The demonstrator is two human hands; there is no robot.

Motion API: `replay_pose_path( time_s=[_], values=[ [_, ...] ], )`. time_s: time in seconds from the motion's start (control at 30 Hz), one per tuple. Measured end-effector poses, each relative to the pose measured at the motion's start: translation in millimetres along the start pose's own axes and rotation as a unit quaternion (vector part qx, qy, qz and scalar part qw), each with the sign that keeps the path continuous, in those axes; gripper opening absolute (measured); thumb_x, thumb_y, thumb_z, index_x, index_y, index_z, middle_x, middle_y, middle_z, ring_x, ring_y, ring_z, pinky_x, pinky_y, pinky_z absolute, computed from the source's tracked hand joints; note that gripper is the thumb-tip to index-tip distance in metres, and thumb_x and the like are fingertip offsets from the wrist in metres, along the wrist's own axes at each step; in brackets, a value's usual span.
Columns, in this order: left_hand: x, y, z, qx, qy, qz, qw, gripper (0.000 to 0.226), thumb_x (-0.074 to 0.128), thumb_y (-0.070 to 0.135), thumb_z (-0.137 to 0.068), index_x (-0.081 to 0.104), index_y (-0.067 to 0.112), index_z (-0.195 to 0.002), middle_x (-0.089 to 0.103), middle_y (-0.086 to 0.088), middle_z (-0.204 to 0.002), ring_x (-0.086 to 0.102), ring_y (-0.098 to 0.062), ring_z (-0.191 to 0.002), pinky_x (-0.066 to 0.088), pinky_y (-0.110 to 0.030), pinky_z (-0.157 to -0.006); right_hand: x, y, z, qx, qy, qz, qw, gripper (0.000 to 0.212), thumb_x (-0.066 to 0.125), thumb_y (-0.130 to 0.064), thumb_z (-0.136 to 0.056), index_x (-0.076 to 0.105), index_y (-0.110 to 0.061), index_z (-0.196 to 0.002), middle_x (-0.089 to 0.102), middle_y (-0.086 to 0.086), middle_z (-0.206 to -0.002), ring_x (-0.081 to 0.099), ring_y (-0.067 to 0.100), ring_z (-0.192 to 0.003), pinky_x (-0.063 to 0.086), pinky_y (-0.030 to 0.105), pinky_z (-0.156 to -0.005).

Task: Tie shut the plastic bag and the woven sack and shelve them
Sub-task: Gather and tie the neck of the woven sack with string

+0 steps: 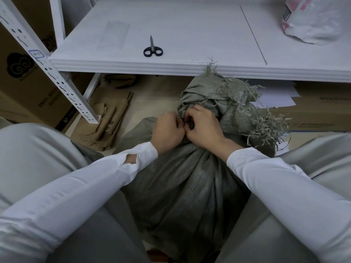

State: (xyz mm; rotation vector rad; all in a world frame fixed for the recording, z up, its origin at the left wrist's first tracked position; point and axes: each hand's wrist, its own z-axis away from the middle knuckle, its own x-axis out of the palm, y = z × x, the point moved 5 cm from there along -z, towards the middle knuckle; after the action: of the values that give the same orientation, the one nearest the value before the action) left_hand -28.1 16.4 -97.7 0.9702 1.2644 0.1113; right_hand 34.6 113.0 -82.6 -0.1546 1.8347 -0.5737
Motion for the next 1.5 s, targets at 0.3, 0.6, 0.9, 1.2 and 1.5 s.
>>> replay_pose_path(
  time_s=[0.3, 0.6, 0.9, 1.2, 1.5],
  values=[
    [-1, -2, -1, 0.015, -0.011, 0.026, 0.999, 0.009, 0.059, 0.012, -0.086, 0.064, 0.012, -0.079, 0.064, -0.003, -0.073, 0.059, -0.019, -0.071, 0.045, -0.029, -0.068, 0, 4, -1, -0.008, -0.004, -0.004, 1.0, 0.007, 0.062, -0.017, -0.077, 0.064, -0.016, -0.083, 0.056, 0.001, -0.09, 0.059, 0.027, -0.081, 0.046, 0.032, -0.062],
    [3, -15, -7, -0.01, -0.052, 0.122, 0.991, 0.012, 0.065, 0.007, -0.085, 0.064, 0.014, -0.075, 0.063, -0.003, -0.067, 0.057, -0.014, -0.06, 0.049, -0.031, -0.066, -1, 3, -2, -0.028, -0.013, -0.007, 0.999, 0.009, 0.065, -0.017, -0.078, 0.069, -0.016, -0.086, 0.057, 0.0, -0.09, 0.061, 0.024, -0.08, 0.053, 0.038, -0.067],
    [3, -13, -8, 0.001, -0.039, 0.101, 0.994, 0.011, 0.065, 0.009, -0.085, 0.062, 0.015, -0.076, 0.064, -0.004, -0.074, 0.058, -0.015, -0.07, 0.044, -0.025, -0.068, -4, 4, -3, -0.023, -0.01, -0.017, 1.0, 0.008, 0.066, -0.015, -0.079, 0.07, -0.015, -0.086, 0.052, -0.007, -0.086, 0.06, 0.022, -0.081, 0.051, 0.033, -0.066],
    [1, -11, -5, 0.01, -0.033, 0.093, 0.995, 0.008, 0.065, 0.007, -0.083, 0.065, 0.012, -0.077, 0.062, -0.001, -0.069, 0.054, -0.009, -0.063, 0.04, -0.018, -0.059, -4, 5, -4, -0.004, -0.018, -0.028, 0.999, 0.006, 0.066, -0.018, -0.075, 0.067, -0.02, -0.081, 0.047, -0.011, -0.08, 0.058, 0.018, -0.08, 0.04, 0.026, -0.061],
    [0, -3, 3, 0.015, 0.001, 0.074, 0.997, 0.009, 0.058, 0.001, -0.084, 0.066, 0.005, -0.083, 0.064, -0.004, -0.077, 0.056, -0.015, -0.07, 0.043, -0.024, -0.066, -3, 4, -2, 0.005, -0.007, -0.026, 1.0, 0.006, 0.064, -0.018, -0.074, 0.066, -0.018, -0.08, 0.048, -0.009, -0.081, 0.058, 0.023, -0.081, 0.038, 0.027, -0.062]
  ],
)
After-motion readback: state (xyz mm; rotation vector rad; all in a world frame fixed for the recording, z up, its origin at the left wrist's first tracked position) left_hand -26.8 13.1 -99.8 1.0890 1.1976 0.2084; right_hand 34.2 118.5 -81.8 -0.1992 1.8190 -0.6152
